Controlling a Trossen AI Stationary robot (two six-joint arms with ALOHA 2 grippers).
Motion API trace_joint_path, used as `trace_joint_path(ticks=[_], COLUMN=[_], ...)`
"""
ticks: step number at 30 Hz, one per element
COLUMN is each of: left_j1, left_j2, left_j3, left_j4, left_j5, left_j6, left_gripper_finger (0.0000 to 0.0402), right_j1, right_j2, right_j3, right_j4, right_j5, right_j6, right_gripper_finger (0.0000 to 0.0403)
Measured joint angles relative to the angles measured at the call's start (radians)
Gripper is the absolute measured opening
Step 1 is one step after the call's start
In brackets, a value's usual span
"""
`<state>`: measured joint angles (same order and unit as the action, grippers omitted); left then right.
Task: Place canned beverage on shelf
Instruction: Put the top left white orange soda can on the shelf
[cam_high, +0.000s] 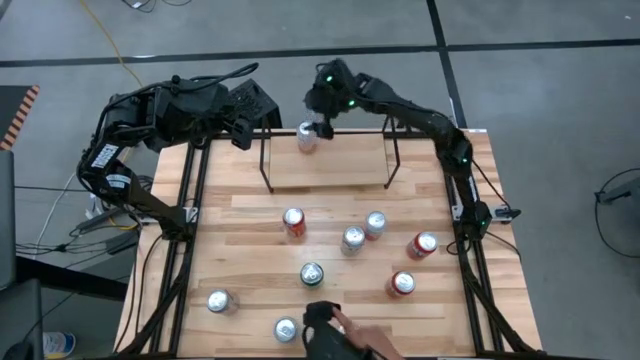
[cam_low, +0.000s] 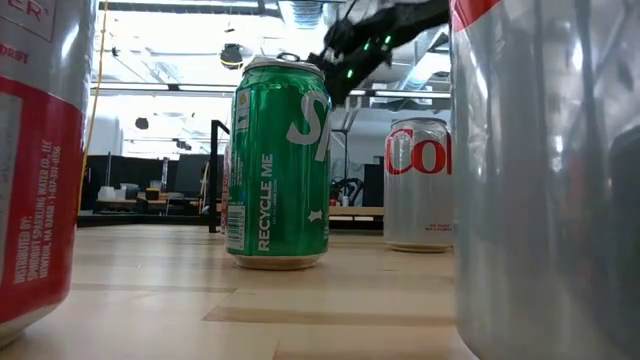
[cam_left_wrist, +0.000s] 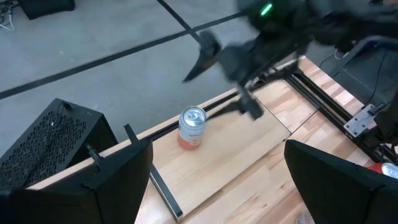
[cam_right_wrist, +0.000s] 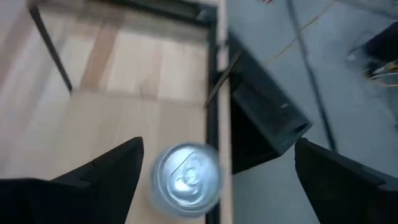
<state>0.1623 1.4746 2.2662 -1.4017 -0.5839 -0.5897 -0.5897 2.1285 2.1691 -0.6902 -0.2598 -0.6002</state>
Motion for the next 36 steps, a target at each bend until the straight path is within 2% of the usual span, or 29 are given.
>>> trace_joint_path(ticks=[8, 12, 15, 17, 20, 23, 25, 29, 32, 36], left_j1=[0.001, 0.027, 0.064, 0.087, 0.116, 0.139, 0.153, 0.164, 0.164, 0.165], left_j2=[0.01, 0.038, 0.071, 0.1, 0.146, 0.177, 0.184, 0.187, 0.188, 0.187], left_j3=[0.0, 0.0, 0.0, 0.0, -0.001, -0.001, -0.001, 0.0, 0.0, 0.0], left_j4=[0.003, 0.02, 0.057, 0.103, 0.182, 0.258, 0.304, 0.383, 0.414, 0.442], left_j5=[-0.057, -0.069, 0.003, 0.089, 0.194, 0.257, 0.302, 0.353, 0.361, 0.375], left_j6=[0.01, 0.099, 0.175, 0.227, 0.298, 0.332, 0.332, 0.292, 0.273, 0.271], left_gripper_finger=[0.0348, 0.0348, 0.0348, 0.0348, 0.0348, 0.0348, 0.0348, 0.0348, 0.0348, 0.0348], right_j1=[0.005, 0.016, 0.016, 0.01, -0.019, -0.061, -0.091, -0.167, -0.209, -0.241], right_j2=[-0.228, -0.378, -0.475, -0.528, -0.582, -0.612, -0.625, -0.681, -0.735, -0.804], right_j3=[-0.001, 0.0, 0.0, 0.0, 0.0, -0.001, -0.004, -0.136, -0.3, -0.53], right_j4=[-0.079, -0.141, -0.192, -0.254, -0.352, -0.467, -0.547, -0.573, -0.51, -0.311], right_j5=[-0.02, -0.029, -0.029, -0.029, -0.03, -0.032, -0.097, -0.333, -0.345, -0.343], right_j6=[0.155, 0.172, 0.201, 0.201, 0.2, 0.199, 0.188, 0.18, 0.193, 0.279], right_gripper_finger=[0.0389, 0.0389, 0.0389, 0.0389, 0.0389, 0.0388, 0.0388, 0.0388, 0.0388, 0.0388])
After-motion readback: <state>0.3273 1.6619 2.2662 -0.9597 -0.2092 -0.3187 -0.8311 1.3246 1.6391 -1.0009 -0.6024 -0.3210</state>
